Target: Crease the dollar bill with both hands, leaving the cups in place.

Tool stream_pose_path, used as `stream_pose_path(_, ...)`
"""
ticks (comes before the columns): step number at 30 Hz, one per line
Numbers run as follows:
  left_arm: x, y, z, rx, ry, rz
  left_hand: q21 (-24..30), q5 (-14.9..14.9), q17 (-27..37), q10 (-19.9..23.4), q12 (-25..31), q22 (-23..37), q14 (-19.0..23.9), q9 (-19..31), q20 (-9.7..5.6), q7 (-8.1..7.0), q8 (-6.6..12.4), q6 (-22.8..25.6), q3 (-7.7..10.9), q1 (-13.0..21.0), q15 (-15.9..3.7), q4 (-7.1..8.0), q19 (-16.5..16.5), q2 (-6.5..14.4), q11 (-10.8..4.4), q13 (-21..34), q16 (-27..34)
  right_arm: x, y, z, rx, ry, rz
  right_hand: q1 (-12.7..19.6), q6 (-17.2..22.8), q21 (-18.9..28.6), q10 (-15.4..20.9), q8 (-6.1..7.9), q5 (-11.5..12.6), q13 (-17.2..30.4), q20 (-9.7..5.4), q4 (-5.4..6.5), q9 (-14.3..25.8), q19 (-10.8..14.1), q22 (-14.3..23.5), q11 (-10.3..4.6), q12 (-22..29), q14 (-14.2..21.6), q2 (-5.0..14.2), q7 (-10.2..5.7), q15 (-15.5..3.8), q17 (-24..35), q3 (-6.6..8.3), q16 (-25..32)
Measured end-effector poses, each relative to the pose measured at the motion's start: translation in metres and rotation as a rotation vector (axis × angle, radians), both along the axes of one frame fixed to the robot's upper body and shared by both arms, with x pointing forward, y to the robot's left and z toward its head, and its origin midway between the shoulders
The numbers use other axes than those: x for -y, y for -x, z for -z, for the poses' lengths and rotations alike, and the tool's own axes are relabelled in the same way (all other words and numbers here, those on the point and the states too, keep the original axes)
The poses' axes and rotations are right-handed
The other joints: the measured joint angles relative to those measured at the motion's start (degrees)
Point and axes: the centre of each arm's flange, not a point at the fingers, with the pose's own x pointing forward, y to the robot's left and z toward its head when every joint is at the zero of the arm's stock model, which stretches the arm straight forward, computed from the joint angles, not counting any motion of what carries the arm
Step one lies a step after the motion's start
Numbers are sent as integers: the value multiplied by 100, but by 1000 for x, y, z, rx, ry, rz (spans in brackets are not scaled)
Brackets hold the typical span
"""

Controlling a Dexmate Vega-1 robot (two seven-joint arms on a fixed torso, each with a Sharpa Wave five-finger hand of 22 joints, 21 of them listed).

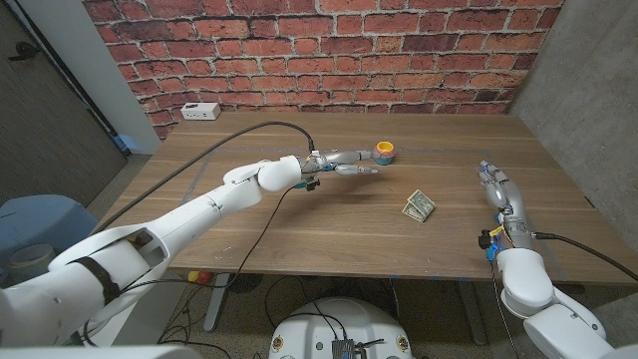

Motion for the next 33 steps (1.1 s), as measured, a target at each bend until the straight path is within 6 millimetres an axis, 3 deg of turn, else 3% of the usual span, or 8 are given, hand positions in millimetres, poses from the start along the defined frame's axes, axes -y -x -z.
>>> stream_pose_path(18,18,0,18,-7,-108,38,0,0,0,39,0,0,0,0,0,53,-27,53,22,0,0,21,0,0,-21,0,0,-8,17,21,-26,-12,35,0,19,0,0,-24,0,0,0,20,0,0,0,0,-49,0,0,-20,0,27,20,0)
stream_pose_path(33,32,3,28,24,-194,62,-95,-21,29,122,-44,0,-55,0,-73,44,45,515,-64,-102,-53,40,-240,-101,-66,0,0,-19,22,34,-43,-3,35,30,39,0,-1,-23,0,0,0,47,0,0,0,0,-49,0,-30,1,0,26,47,0)
